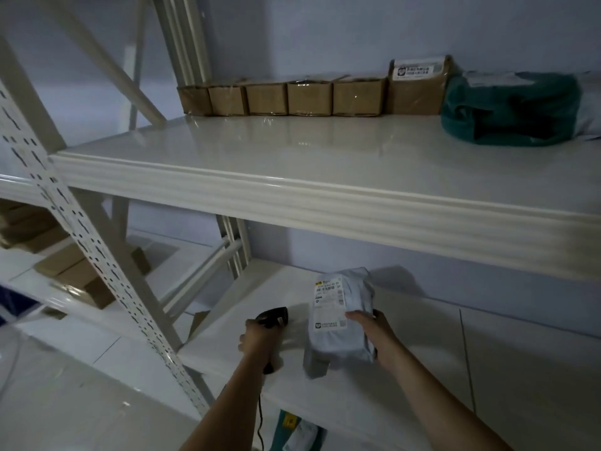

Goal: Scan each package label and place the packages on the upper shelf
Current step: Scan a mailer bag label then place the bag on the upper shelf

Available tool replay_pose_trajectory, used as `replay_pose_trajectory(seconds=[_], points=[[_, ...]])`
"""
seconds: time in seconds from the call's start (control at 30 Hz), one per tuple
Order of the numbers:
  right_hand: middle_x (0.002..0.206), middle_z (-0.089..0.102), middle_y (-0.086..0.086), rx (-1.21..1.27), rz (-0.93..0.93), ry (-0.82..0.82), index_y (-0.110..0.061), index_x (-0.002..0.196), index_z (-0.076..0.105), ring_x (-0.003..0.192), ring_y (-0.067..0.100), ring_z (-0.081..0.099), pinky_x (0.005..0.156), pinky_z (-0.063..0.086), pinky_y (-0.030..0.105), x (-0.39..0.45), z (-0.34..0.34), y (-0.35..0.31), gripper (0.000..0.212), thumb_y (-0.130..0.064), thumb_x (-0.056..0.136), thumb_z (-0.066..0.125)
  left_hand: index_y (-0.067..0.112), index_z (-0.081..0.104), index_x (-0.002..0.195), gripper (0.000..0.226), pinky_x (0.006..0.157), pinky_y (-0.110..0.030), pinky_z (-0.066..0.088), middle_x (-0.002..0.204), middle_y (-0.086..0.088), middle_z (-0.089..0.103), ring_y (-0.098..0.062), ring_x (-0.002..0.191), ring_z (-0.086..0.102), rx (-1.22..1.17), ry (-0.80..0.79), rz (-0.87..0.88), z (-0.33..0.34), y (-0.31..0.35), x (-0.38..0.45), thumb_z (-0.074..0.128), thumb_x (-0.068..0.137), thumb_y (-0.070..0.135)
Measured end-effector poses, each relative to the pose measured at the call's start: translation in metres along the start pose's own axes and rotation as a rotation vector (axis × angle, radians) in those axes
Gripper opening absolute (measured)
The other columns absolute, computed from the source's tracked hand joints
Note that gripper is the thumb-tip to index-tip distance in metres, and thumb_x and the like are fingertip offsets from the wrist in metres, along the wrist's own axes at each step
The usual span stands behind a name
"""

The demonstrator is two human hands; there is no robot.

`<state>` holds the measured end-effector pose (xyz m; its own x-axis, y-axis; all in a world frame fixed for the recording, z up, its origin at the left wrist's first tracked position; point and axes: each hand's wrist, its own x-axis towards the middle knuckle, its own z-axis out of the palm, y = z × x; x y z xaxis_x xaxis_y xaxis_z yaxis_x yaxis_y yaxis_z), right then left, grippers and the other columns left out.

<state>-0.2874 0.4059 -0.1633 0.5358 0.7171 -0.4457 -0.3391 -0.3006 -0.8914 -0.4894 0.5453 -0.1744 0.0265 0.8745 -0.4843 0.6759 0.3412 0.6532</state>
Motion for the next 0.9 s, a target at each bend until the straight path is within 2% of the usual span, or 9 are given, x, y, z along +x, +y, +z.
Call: replay_pose_trajectory(seconds=[0.07,0.2,0.3,0.4,0.5,0.63,0.77,0.9], points=[[0.112,0.073,0.018,-0.014,0.014,0.008,-0.004,0.129,0.061,0.101,0.036,0.071,0.092,0.057,0.055,0.006,0.007,0.001,0.047,-0.019,0.086,0.072,0.002,0.039,0.136,0.071,0.098,-0.042,0.047,0.132,-0.021,0.051,-0.037,0.120,0.052,0.061,-0.064,-0.060,-0.001,-0.004,0.014,0.065,0.087,0.047],[0.114,0.072,0.019,-0.028,0.026,0.042,-0.003,0.129,0.059,0.103,0.037,0.069,0.095,0.056,0.053,0.013,0.018,0.002,0.046,-0.017,0.087,0.071,0.005,0.051,0.130,0.051,0.099,-0.040,0.050,0.127,-0.018,0.055,-0.033,0.114,0.057,0.177,-0.162,-0.047,-0.001,-0.010,0.036,0.061,0.090,0.035],[0.114,0.072,0.019,0.004,0.025,0.065,0.000,0.128,0.061,0.105,0.037,0.069,0.098,0.054,0.053,0.010,0.025,0.006,0.045,-0.012,0.086,0.071,0.009,0.052,0.130,0.049,0.099,-0.037,0.049,0.127,-0.015,0.057,-0.031,0.116,0.056,0.246,-0.220,0.007,0.000,-0.015,0.045,0.065,0.088,0.032],[0.114,0.072,0.020,0.045,0.032,0.129,0.001,0.127,0.063,0.105,0.037,0.069,0.098,0.054,0.054,0.001,0.034,0.015,0.044,-0.009,0.086,0.073,0.004,0.054,0.128,0.041,0.097,-0.037,0.051,0.125,-0.017,0.059,-0.032,0.115,0.058,0.259,-0.258,0.078,0.002,-0.025,0.053,0.057,0.093,0.027],[0.115,0.071,0.021,0.043,0.032,0.237,0.002,0.126,0.063,0.106,0.038,0.068,0.097,0.054,0.054,-0.009,0.043,0.025,0.047,-0.009,0.082,0.077,-0.001,0.054,0.123,0.036,0.086,-0.036,0.052,0.118,-0.019,0.060,-0.031,0.102,0.060,0.201,-0.301,0.122,0.002,-0.033,0.057,0.051,0.098,0.024],[0.118,0.070,0.021,0.062,0.046,0.338,0.002,0.127,0.060,0.105,0.038,0.068,0.095,0.055,0.054,-0.020,0.052,0.033,0.055,-0.012,0.078,0.081,-0.007,0.047,0.123,0.039,0.071,-0.035,0.051,0.103,-0.020,0.061,-0.031,0.087,0.061,0.082,-0.352,0.207,-0.005,-0.034,0.054,0.060,0.091,0.011],[0.121,0.067,0.022,0.102,0.015,0.360,0.002,0.131,0.054,0.106,0.038,0.068,0.095,0.055,0.056,-0.034,0.059,0.039,0.065,-0.009,0.075,0.084,-0.002,0.052,0.118,0.037,0.068,-0.039,0.057,0.093,-0.021,0.066,-0.028,0.071,0.065,-0.143,-0.385,0.311,-0.023,-0.025,0.046,0.064,0.083,-0.001],[0.123,0.065,0.019,0.083,-0.052,0.376,0.000,0.135,0.044,0.105,0.035,0.068,0.093,0.056,0.054,-0.047,0.060,0.046,0.078,-0.012,0.072,0.088,0.002,0.065,0.096,0.014,0.058,-0.031,0.046,0.069,-0.010,0.062,-0.022,0.057,0.054,-0.294,-0.466,0.313,-0.044,-0.001,0.032,0.065,0.086,0.013]])
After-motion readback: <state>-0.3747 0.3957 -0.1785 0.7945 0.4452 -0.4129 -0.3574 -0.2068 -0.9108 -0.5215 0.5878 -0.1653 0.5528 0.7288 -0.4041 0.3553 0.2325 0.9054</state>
